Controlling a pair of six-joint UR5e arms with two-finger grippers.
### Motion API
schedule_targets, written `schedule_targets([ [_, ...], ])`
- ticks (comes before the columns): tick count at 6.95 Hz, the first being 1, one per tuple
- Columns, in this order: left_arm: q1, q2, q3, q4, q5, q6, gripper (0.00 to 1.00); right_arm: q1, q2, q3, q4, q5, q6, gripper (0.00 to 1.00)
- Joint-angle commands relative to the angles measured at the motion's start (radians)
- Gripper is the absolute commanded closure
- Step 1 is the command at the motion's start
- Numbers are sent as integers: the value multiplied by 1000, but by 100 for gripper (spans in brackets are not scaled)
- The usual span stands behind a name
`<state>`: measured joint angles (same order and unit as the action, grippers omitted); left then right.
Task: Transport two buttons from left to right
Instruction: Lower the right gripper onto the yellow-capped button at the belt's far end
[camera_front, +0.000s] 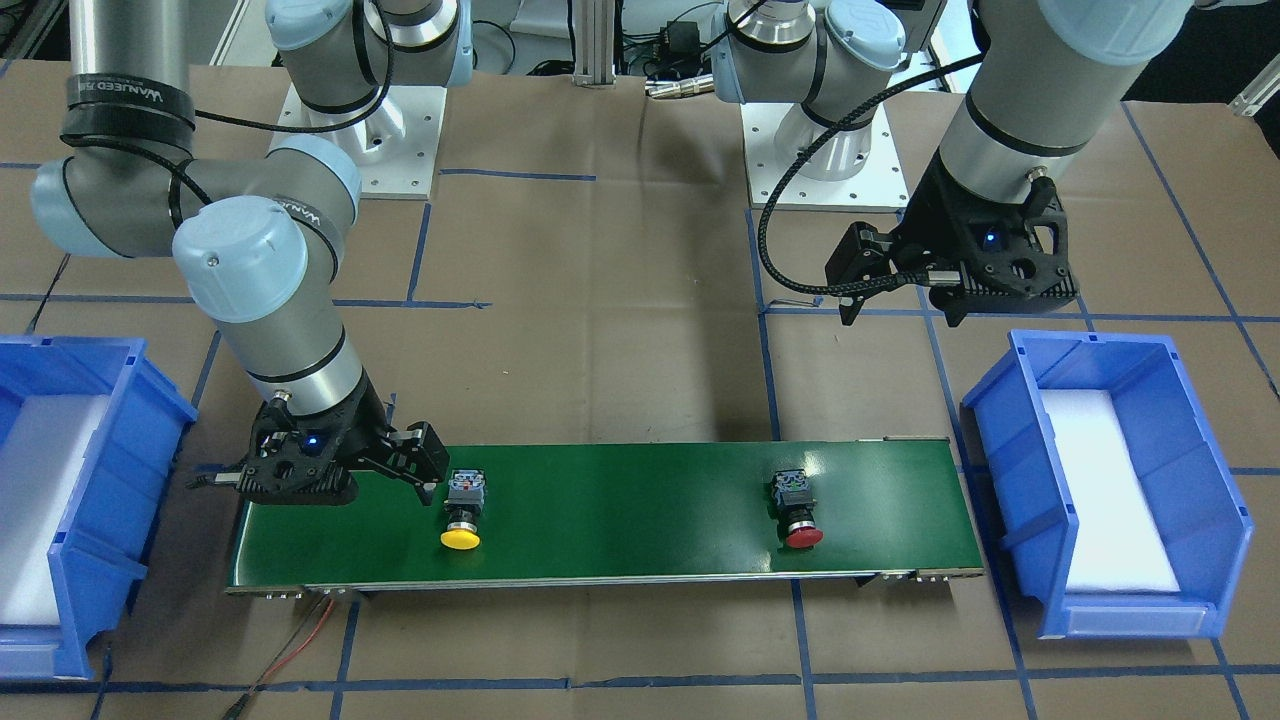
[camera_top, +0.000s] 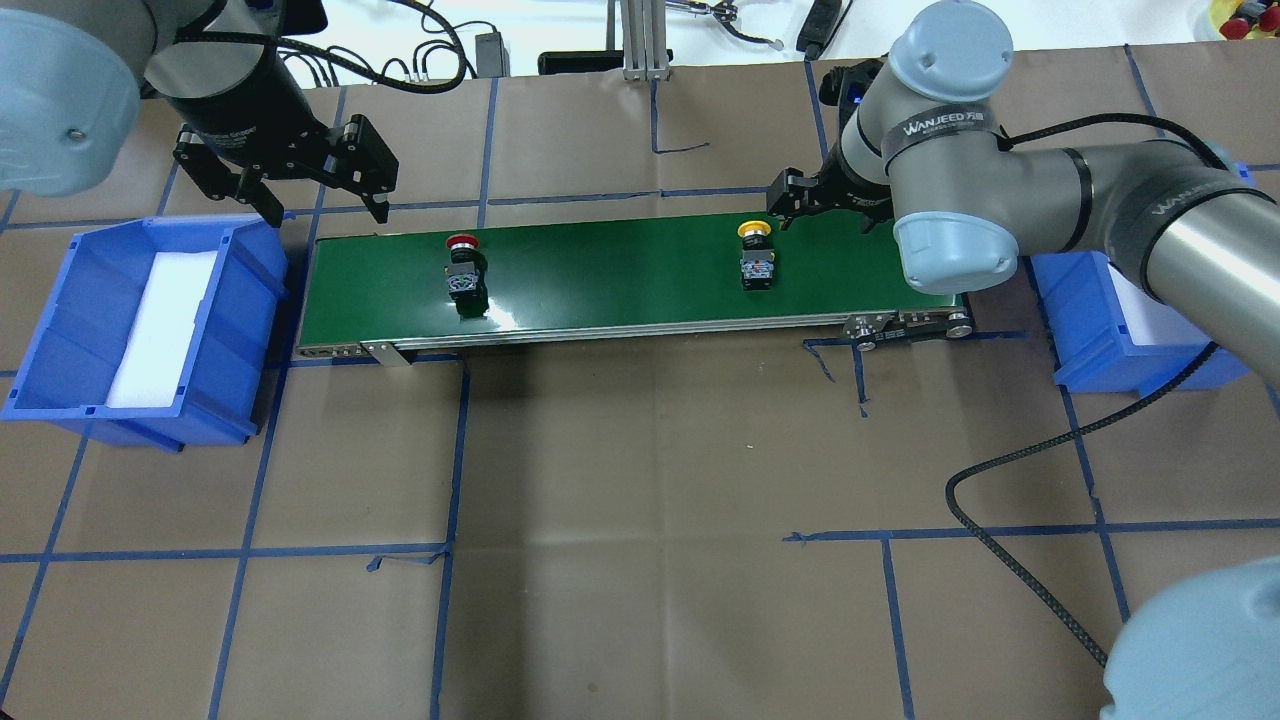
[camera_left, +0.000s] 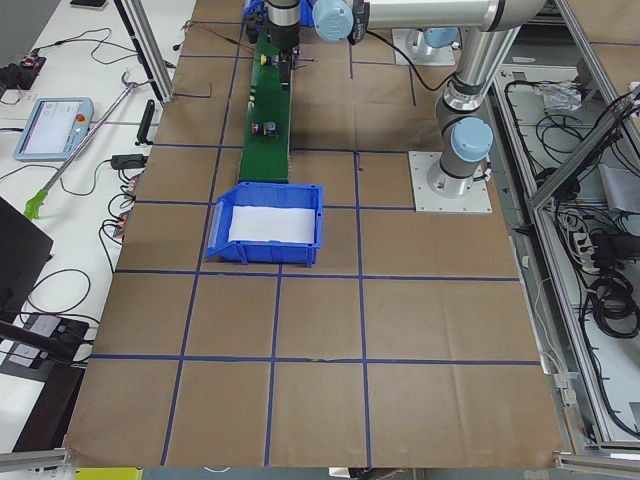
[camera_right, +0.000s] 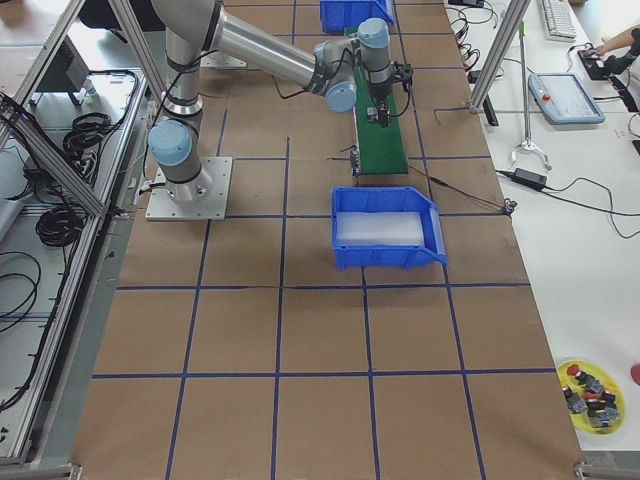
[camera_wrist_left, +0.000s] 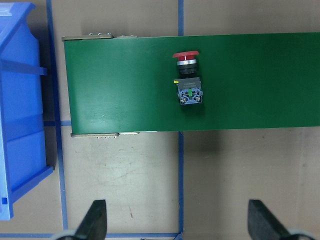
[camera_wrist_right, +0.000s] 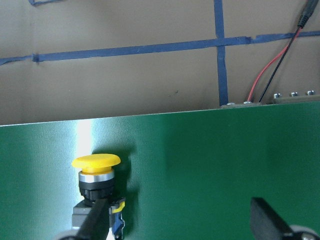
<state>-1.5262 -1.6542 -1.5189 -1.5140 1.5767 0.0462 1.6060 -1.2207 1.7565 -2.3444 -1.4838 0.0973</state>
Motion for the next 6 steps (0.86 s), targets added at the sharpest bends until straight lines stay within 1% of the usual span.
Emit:
schedule_targets([
  [1, 0, 1, 17, -40, -3, -28, 1, 2, 12, 0, 0, 0, 4, 0],
  [6, 0, 2, 16, -41, -7, -31, 1, 2, 29, 11, 3, -7, 10, 0],
])
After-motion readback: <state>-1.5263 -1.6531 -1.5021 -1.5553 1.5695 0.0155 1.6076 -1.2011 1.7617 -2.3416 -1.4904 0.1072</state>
